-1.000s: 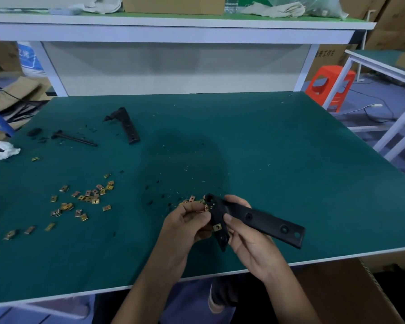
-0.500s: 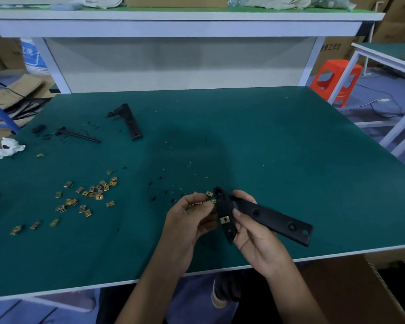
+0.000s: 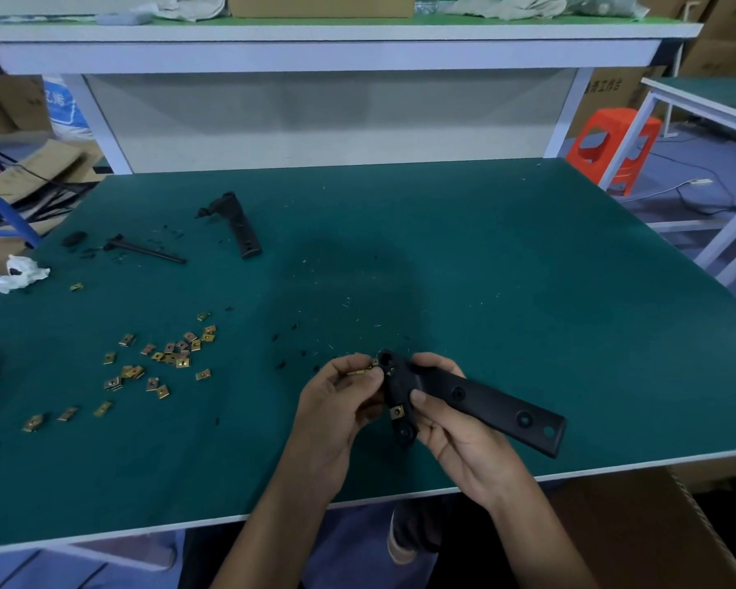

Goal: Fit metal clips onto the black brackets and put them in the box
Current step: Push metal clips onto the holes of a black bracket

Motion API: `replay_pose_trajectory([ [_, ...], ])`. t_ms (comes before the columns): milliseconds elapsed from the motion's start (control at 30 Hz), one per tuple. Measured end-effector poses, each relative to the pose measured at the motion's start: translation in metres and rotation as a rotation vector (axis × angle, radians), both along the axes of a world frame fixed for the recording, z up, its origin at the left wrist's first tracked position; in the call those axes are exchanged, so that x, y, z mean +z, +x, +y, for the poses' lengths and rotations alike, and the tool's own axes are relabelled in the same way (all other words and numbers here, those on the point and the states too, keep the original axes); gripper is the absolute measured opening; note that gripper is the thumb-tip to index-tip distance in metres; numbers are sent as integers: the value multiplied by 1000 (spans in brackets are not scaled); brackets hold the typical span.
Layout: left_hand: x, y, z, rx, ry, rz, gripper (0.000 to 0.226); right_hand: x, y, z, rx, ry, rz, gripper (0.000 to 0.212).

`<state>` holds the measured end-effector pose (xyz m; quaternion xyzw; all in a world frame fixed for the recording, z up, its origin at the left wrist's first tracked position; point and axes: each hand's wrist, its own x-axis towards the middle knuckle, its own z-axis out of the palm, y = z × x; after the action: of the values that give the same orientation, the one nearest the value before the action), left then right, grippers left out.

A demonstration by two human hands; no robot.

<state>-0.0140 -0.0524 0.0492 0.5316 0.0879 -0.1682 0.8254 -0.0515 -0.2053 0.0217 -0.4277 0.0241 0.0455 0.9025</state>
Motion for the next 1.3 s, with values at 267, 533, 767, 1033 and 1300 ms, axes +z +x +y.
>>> replay_pose_trajectory([
  [267,-2,-3,-6,24,-118,62,12,0,1,0,21,11,1,45],
  [533,-1,-3,2,-12,14,11,12,2,0,3,22,-51,-9,40],
  [767,3,-5,0,-77,37,14,13,2,0,2,67,-93,1,37],
  [1033,1,-8,2,-109,83,-23,23,0,0,-1,74,-57,-19,47],
  [1300,-5,-33,5,-257,76,90,17,-4,1,-4,-29,1,-48,41],
])
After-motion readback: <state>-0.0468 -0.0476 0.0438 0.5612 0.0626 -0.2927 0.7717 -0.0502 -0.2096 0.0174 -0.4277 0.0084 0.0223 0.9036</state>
